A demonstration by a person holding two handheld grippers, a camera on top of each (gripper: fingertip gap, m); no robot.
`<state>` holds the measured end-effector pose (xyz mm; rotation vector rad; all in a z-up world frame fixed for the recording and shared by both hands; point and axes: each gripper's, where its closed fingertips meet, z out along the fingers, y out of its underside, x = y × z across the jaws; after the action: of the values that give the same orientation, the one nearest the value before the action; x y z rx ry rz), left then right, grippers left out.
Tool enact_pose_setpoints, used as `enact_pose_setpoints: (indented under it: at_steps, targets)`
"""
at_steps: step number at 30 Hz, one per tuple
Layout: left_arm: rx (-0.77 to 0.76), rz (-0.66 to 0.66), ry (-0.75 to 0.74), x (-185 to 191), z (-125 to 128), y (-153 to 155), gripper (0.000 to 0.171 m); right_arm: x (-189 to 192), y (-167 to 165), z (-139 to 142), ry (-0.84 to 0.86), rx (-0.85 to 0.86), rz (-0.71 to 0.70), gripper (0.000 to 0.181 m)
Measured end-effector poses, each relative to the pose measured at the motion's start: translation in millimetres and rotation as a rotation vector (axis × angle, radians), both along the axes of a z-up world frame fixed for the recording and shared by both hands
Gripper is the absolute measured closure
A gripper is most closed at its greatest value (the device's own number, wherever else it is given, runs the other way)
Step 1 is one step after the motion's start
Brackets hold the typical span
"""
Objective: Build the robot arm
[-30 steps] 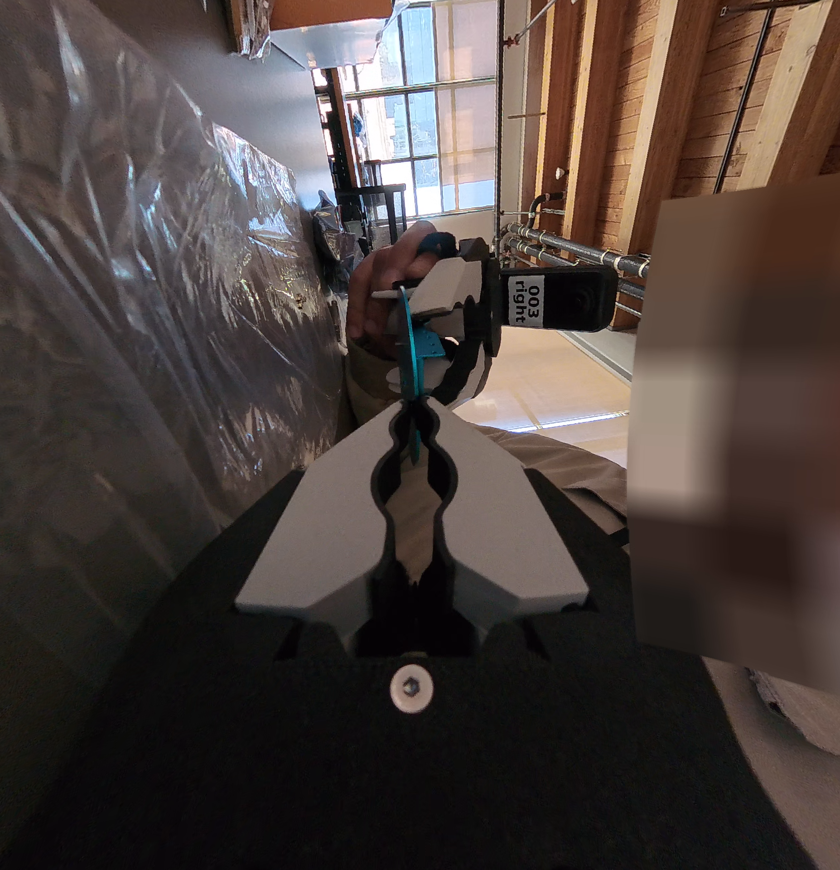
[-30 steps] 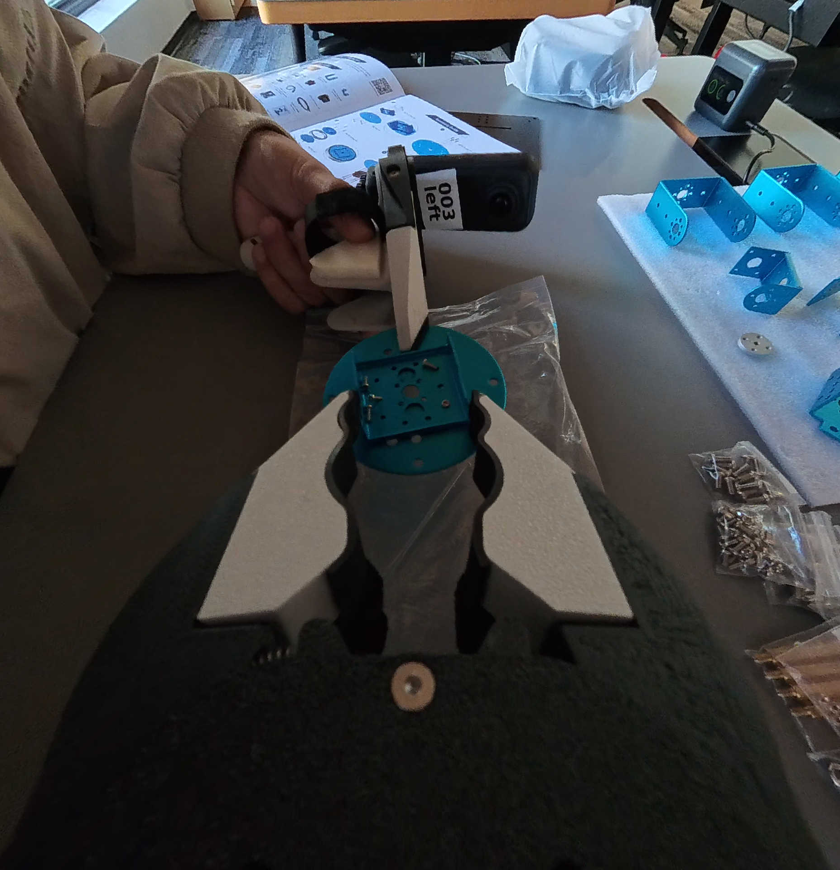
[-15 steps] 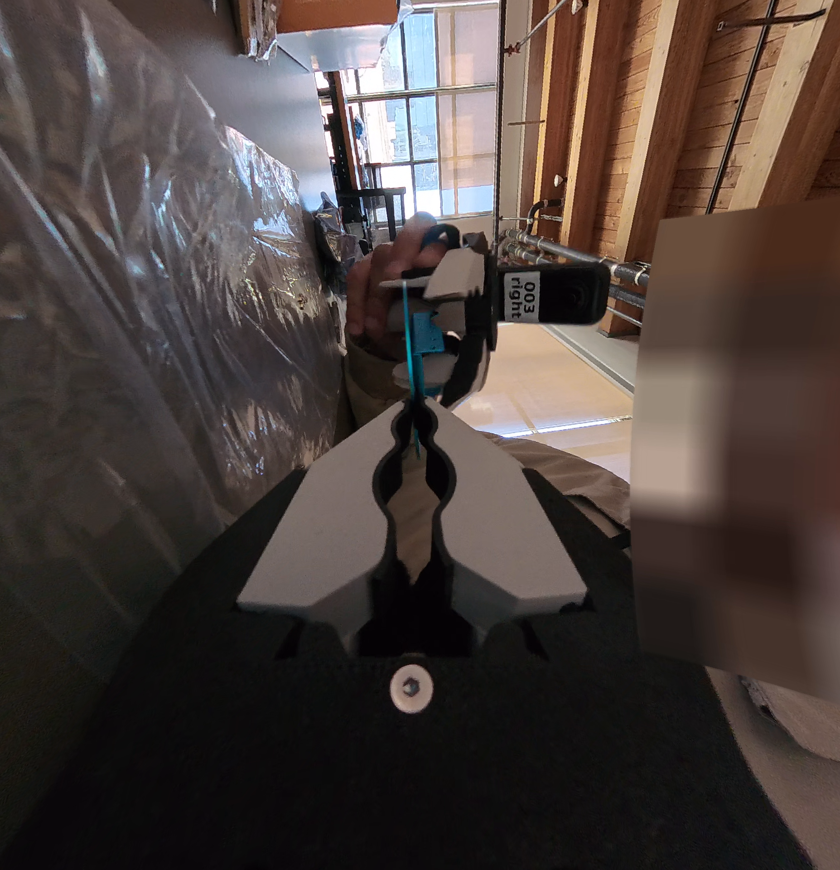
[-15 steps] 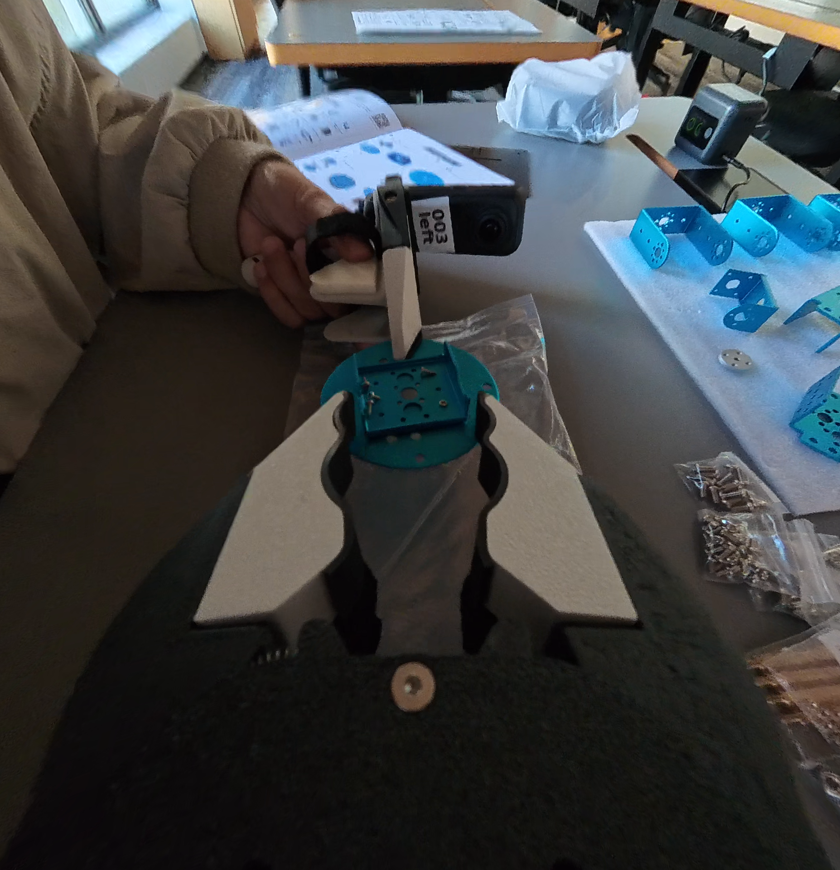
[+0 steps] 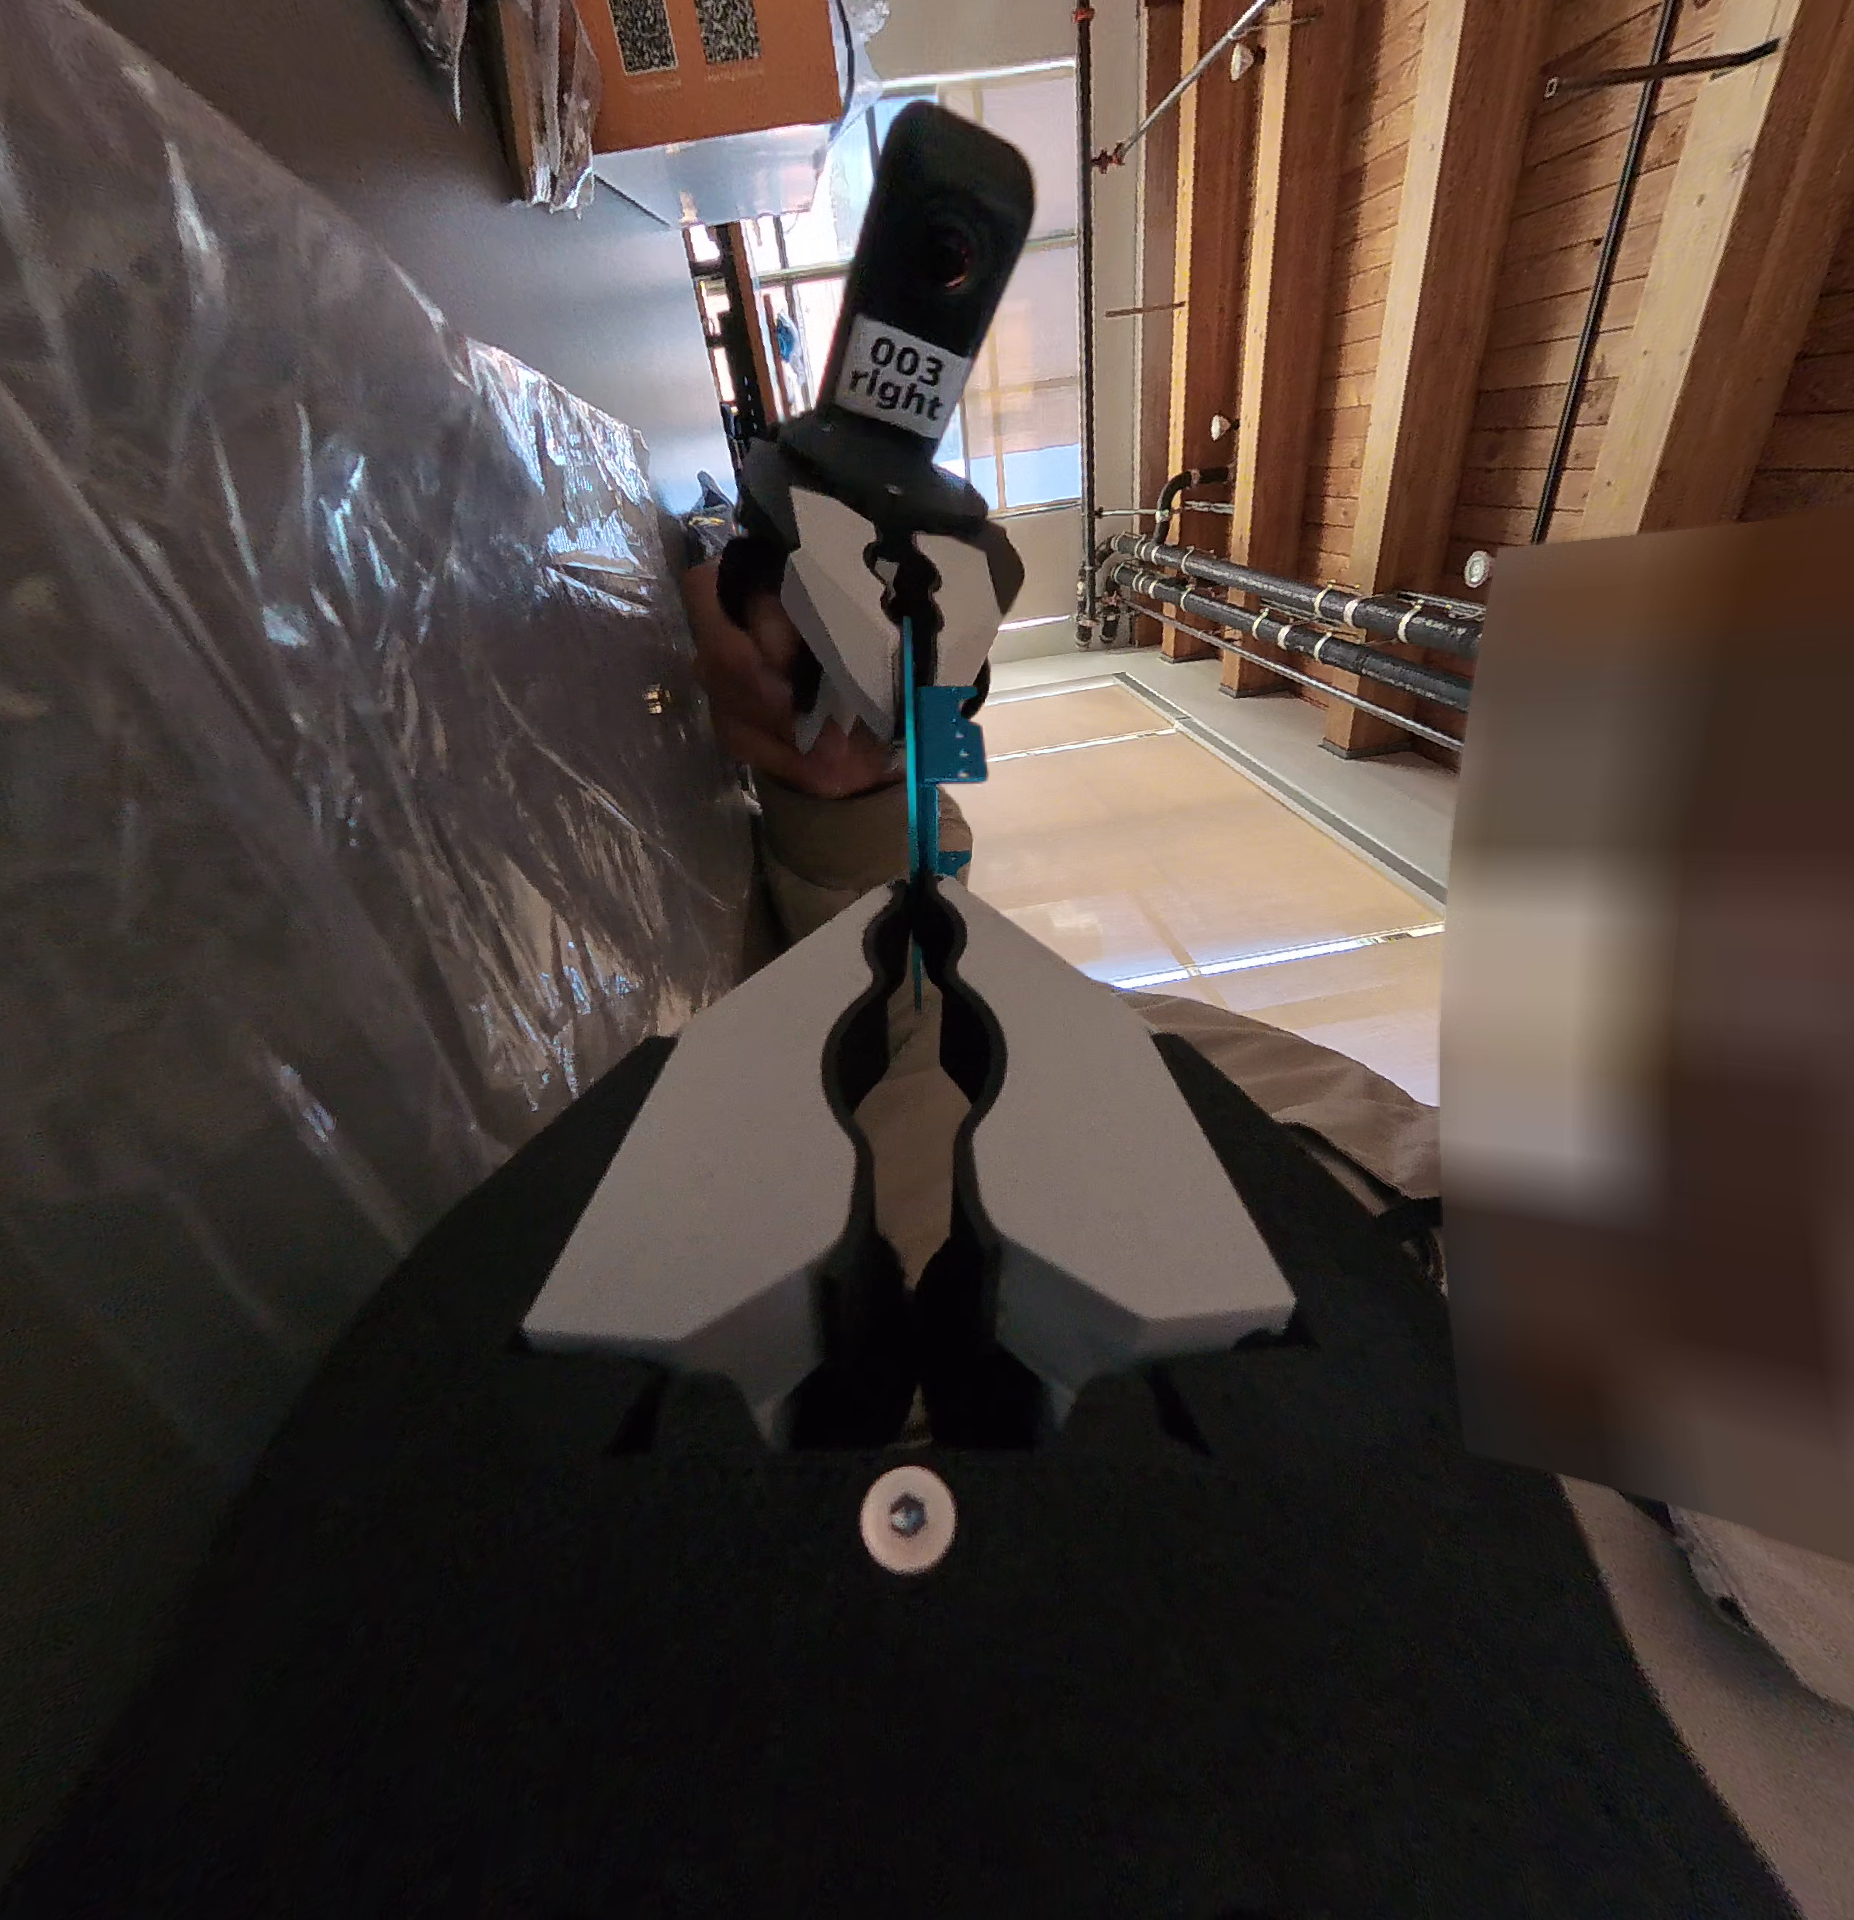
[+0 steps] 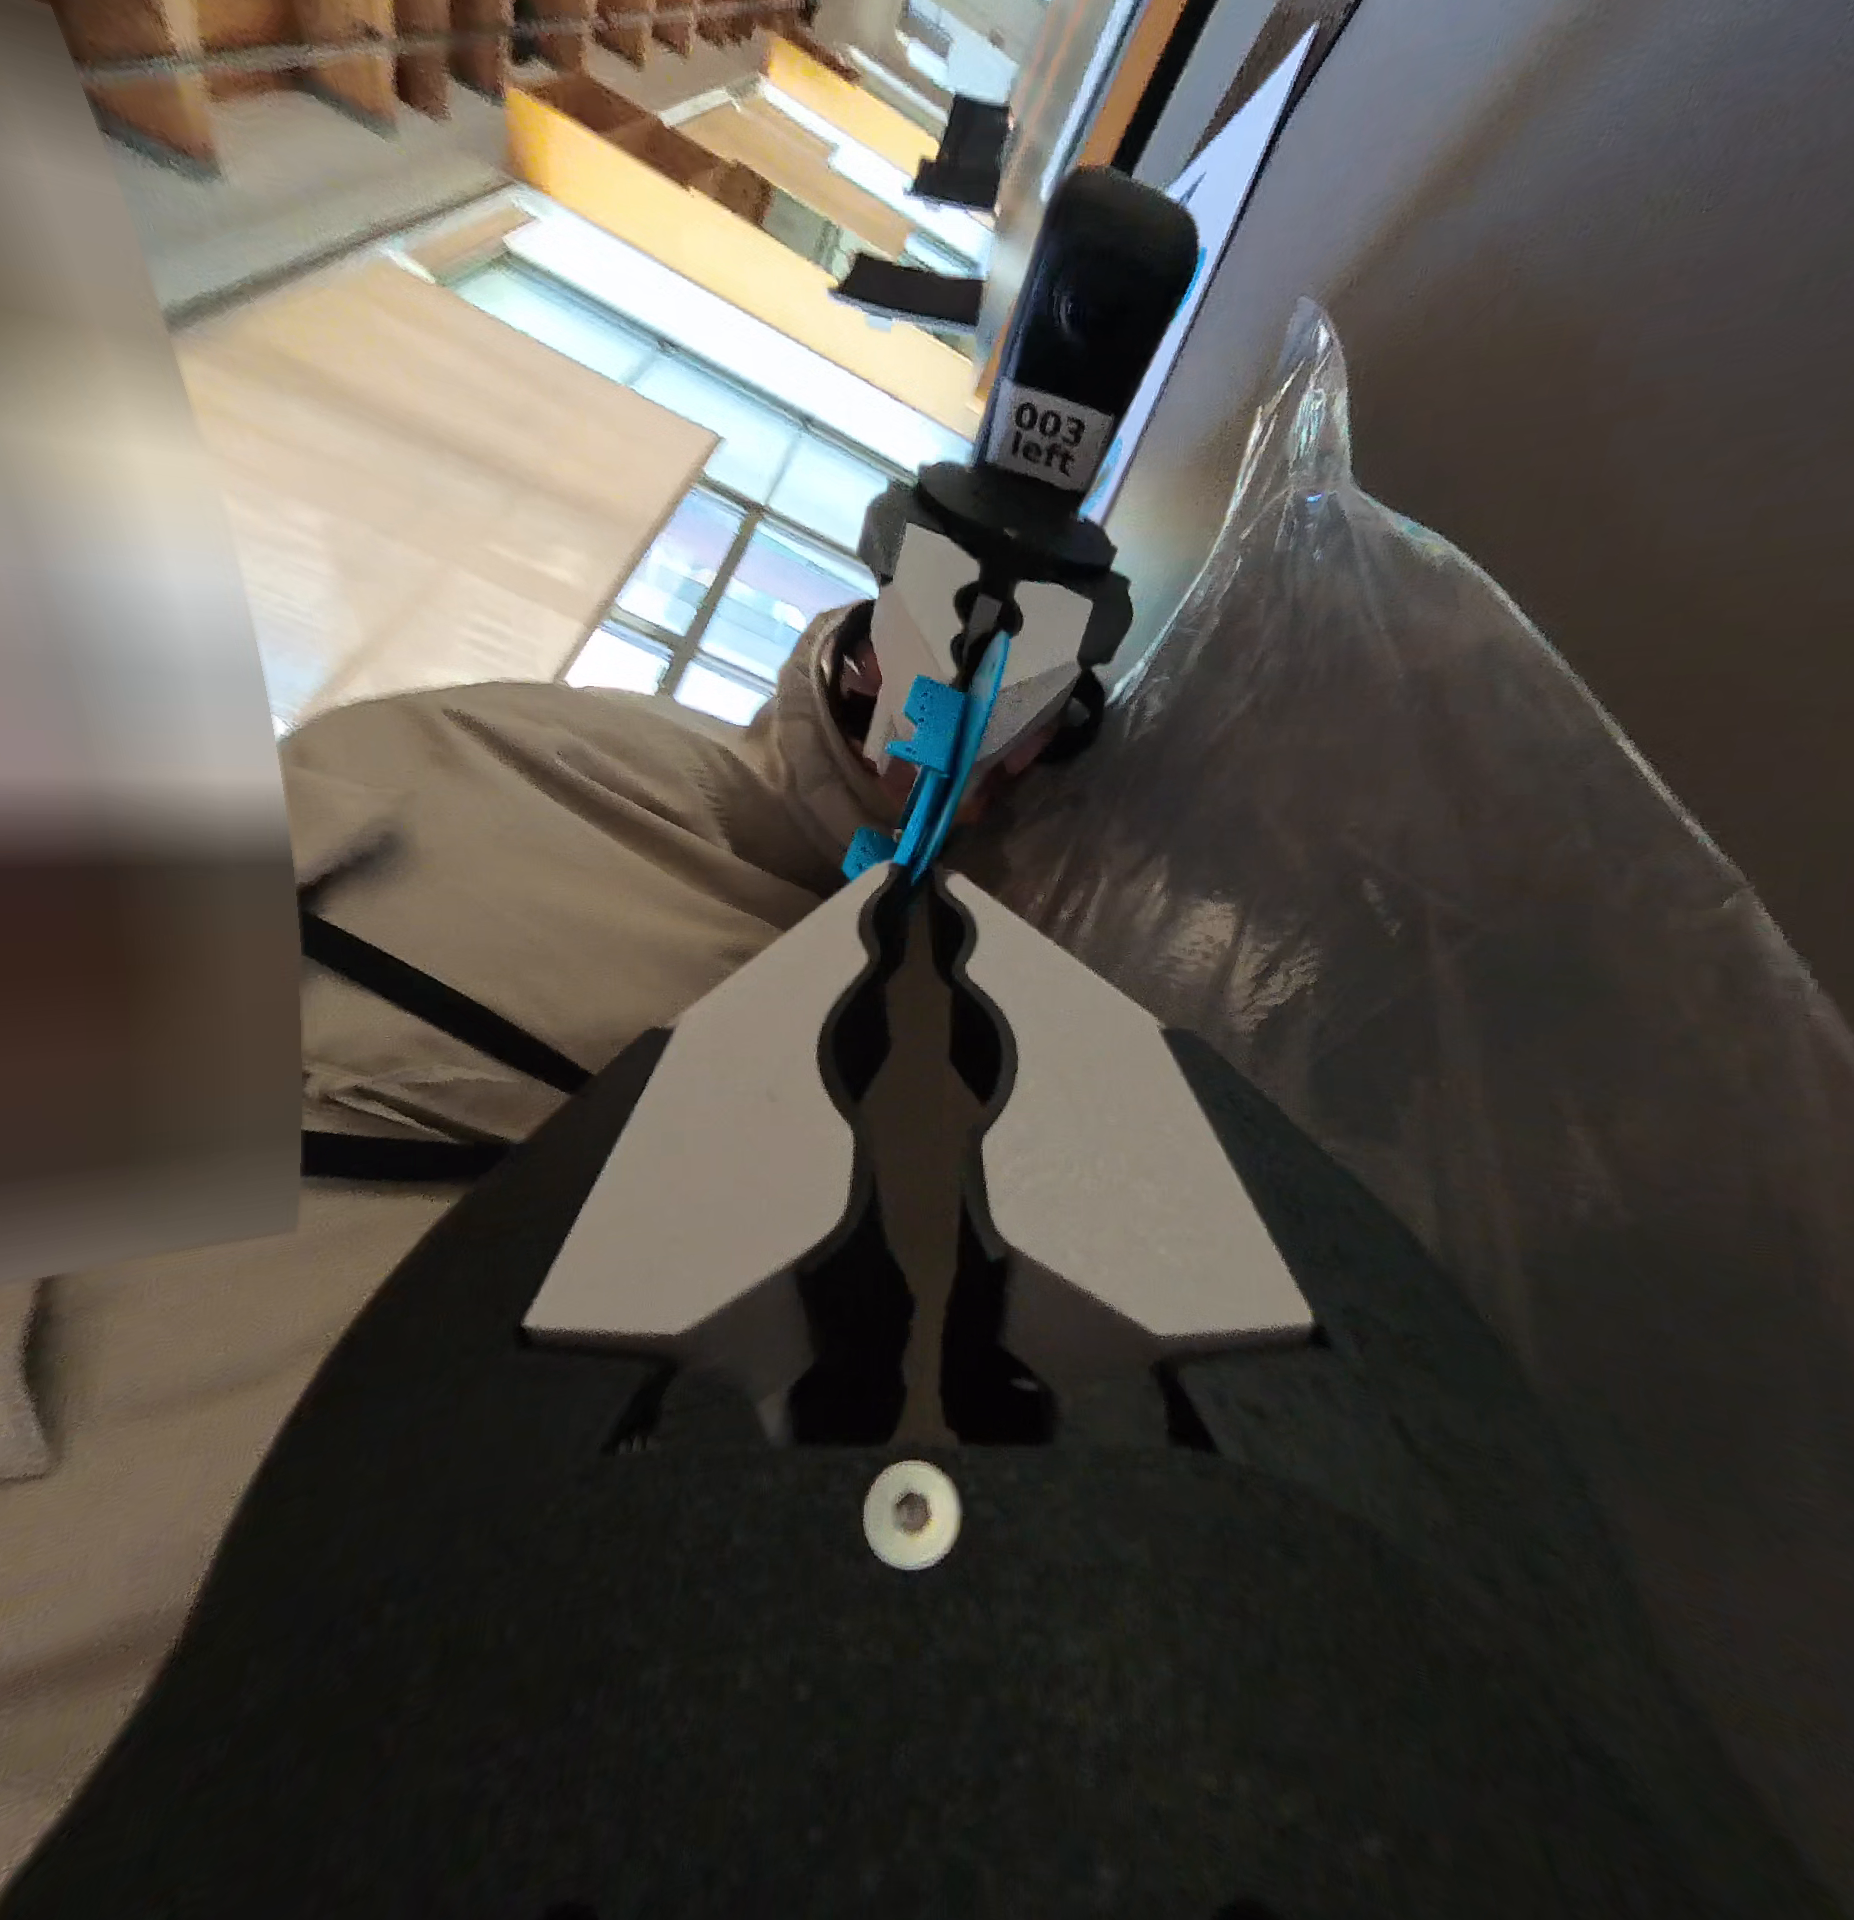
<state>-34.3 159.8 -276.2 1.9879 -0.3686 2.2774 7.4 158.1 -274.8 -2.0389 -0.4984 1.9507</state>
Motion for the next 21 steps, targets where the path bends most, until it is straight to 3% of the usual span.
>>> enact_pose_setpoints:
  at_steps: [9, 21]
  targets:
    - [0.029, 0.009, 0.004, -0.1, 0.8, 2.1, 0.169, 0.8, 1.4, -9.9, 0.065, -0.291, -0.020, 0.181]
    - [0.063, -0.006, 0.037, 0.3, -3.3, -0.2, 0.171, 6.2, 1.7, -8.1, 0.042, -0.290, -0.032, 0.181]
